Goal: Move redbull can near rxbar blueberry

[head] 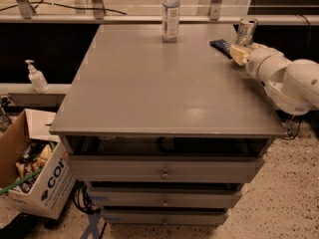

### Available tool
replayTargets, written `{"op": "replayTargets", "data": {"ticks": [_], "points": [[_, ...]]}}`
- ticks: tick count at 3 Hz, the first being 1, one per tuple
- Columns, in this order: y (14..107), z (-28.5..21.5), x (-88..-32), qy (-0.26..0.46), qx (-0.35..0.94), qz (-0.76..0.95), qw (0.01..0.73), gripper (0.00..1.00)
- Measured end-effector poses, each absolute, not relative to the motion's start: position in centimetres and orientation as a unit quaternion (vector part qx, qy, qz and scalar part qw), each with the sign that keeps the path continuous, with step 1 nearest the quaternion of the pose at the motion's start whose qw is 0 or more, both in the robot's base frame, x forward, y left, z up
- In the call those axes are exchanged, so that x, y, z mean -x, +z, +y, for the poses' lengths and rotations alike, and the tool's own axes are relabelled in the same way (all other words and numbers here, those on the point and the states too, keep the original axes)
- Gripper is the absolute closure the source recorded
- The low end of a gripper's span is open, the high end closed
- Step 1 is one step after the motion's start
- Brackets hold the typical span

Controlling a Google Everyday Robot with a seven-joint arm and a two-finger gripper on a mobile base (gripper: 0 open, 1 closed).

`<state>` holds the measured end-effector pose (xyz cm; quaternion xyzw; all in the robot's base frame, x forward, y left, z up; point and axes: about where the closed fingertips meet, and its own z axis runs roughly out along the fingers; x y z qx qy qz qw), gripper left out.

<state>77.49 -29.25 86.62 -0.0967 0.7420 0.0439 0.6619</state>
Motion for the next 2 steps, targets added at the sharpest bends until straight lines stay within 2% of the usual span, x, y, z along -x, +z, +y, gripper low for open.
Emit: {"op": "replayTargets", "data": {"ticks": [2], "points": [[84.94,-29.69,-77.3,0.053,0.074,0.756,0.648,1.0]]}}
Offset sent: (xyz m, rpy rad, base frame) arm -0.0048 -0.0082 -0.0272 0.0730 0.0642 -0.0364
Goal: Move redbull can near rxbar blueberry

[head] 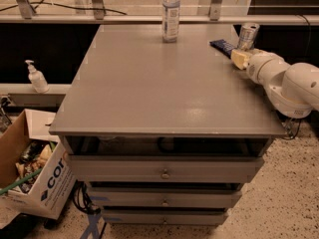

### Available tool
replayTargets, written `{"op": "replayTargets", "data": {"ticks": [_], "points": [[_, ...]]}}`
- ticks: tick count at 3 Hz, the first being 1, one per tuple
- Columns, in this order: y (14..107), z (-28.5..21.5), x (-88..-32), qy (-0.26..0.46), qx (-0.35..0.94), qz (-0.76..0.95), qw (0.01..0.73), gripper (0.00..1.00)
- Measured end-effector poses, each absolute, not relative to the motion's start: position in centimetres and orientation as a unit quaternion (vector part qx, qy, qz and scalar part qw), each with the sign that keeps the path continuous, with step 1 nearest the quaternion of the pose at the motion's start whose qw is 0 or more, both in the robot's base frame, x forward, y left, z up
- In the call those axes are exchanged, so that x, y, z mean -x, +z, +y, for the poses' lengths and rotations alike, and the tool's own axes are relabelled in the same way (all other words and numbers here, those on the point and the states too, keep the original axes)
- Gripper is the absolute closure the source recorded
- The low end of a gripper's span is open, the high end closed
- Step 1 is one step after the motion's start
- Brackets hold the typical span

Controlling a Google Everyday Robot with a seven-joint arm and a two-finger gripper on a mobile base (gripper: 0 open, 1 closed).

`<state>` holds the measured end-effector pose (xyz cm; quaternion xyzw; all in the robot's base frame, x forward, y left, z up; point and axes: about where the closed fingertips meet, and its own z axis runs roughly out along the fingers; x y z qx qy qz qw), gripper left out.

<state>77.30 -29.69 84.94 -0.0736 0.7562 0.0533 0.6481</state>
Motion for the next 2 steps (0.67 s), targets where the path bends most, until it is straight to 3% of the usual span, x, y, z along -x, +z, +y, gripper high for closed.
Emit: {"op": "replayTargets", "data": {"ticks": [2], "points": [[83.62,-28.87,-77.19,0.072,0.063,0.76,0.643,0.97]]}}
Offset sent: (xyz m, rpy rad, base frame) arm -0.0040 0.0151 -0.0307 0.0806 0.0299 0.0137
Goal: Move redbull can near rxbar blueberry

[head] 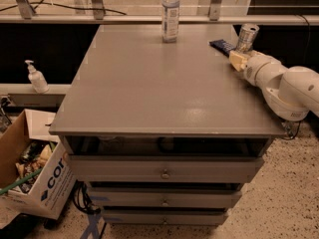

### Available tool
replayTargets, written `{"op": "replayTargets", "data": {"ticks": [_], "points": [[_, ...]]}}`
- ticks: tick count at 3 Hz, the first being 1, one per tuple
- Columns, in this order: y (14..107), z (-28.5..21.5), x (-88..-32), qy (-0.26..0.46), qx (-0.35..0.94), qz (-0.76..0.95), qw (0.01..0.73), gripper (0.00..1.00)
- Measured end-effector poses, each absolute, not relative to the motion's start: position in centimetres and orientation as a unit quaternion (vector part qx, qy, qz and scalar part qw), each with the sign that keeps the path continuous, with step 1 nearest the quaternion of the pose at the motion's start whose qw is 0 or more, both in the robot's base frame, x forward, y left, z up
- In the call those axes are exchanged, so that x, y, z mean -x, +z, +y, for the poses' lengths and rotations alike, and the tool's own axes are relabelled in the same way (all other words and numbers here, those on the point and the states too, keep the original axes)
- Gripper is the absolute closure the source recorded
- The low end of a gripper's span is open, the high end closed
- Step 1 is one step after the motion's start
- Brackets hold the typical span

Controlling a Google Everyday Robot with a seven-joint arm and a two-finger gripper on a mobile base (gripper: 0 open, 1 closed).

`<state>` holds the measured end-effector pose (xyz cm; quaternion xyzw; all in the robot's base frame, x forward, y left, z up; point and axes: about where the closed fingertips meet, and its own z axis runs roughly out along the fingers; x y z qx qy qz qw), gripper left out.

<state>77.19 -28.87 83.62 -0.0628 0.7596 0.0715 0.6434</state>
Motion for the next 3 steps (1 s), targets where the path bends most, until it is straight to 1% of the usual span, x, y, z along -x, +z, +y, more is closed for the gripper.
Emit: {"op": "replayTargets", "data": {"ticks": [1,3], "points": [[83.8,-28.87,-77.19,0.071,0.063,0.76,0.643,0.8],[83.86,-28.87,-77.19,0.072,0.063,0.76,0.643,0.32]]}}
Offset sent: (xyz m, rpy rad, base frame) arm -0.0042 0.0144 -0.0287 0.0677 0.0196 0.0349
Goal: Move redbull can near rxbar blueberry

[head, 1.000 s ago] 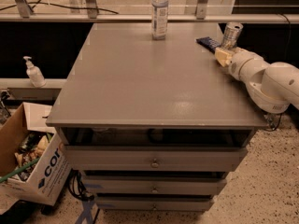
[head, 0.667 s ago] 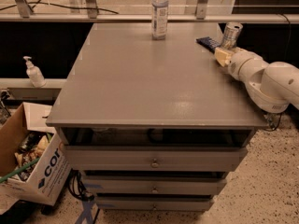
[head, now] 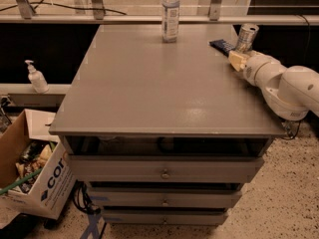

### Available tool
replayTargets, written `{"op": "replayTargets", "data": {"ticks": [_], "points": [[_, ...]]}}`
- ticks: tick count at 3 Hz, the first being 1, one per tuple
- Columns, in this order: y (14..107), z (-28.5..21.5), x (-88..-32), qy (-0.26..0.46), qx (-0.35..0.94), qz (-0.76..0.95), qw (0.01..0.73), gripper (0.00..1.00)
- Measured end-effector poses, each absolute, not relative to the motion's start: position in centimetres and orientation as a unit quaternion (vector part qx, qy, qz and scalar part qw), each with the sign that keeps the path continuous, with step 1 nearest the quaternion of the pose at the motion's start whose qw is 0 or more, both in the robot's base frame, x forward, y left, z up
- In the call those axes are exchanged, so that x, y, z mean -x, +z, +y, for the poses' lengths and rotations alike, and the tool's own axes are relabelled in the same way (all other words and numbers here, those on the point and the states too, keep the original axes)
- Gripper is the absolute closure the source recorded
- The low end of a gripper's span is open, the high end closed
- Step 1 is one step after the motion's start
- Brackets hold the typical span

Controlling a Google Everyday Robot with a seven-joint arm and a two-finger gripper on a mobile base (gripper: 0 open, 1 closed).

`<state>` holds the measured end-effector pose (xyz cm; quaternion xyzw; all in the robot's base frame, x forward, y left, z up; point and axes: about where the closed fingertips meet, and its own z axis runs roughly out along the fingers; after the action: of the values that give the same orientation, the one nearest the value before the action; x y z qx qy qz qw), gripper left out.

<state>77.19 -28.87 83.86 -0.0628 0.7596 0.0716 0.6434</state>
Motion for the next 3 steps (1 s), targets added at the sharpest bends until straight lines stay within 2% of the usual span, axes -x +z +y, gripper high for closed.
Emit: {"op": "replayTargets", "data": {"ticks": [1,2,3], "points": [[82.75,-28.34,-77.01,0.088,0.061,0.76,0.641,0.1],[82.37,-27.75,-76.81,0.103,0.064,0.758,0.641,0.0],[82.53,-27.73,-76.8,0.104,0.064,0.758,0.641,0.0]]}}
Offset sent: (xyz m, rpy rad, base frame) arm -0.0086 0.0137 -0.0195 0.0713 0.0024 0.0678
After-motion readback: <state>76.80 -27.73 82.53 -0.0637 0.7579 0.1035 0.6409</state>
